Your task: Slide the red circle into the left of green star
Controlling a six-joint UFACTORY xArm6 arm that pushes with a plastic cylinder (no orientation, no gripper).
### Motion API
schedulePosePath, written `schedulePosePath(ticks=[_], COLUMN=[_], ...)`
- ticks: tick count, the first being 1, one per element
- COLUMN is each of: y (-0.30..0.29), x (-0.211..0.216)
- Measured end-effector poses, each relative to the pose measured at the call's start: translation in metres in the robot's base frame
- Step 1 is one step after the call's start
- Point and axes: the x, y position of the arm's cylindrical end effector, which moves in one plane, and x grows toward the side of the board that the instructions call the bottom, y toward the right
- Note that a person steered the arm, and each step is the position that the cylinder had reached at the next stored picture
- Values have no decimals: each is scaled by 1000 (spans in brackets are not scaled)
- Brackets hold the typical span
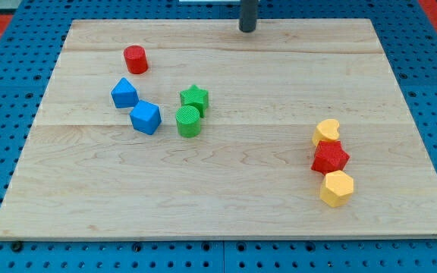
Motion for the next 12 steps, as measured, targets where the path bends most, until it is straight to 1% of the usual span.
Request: schedulePosePath(ticks=[2,9,10,11,12], y=[-43,-107,-134,-203,-200], x=[-3,-3,-4,-2,58])
